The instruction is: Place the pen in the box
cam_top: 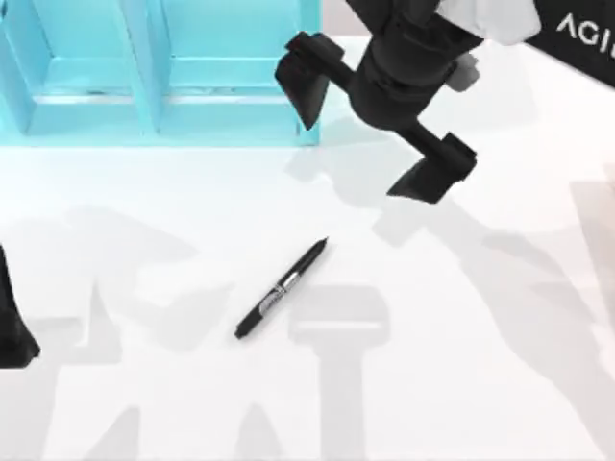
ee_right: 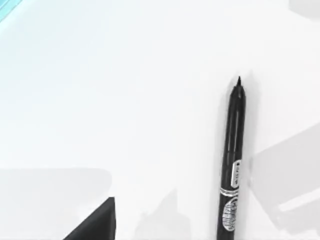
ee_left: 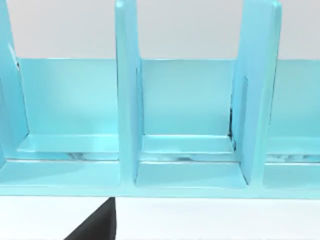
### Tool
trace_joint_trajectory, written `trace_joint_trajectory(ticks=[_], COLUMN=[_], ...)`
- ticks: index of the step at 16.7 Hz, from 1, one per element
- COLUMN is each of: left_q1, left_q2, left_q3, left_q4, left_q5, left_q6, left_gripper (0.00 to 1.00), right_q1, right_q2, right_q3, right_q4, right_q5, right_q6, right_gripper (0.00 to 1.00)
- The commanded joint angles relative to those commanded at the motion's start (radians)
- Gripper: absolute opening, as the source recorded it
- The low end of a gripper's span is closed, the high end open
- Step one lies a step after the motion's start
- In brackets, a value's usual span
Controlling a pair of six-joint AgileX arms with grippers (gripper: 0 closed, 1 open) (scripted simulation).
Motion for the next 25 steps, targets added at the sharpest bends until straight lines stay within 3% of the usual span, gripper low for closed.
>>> trace_joint_trajectory(ticks=[6,13,21,25], left_q1=[0.000,0.000,0.000,0.000], left_q2=[0.000,0.000,0.000,0.000], left_q3=[0.000,0.000,0.000,0.000], left_q4=[0.000,0.000,0.000,0.000], left_q5=[0.000,0.000,0.000,0.000], left_q6=[0.000,0.000,0.000,0.000], left_gripper=[1.00,1.00,1.00,1.00], right_q1=[0.119,0.122,0.128,0.129], right_q2=[0.302,0.319,0.413,0.426], right_q3=[0.232,0.239,0.070,0.046], right_q4=[-0.149,-0.152,0.119,0.150], right_q5=[0.011,0.011,0.013,0.013], right_q6=[0.126,0.130,0.135,0.136], right_gripper=[1.00,1.00,1.00,1.00])
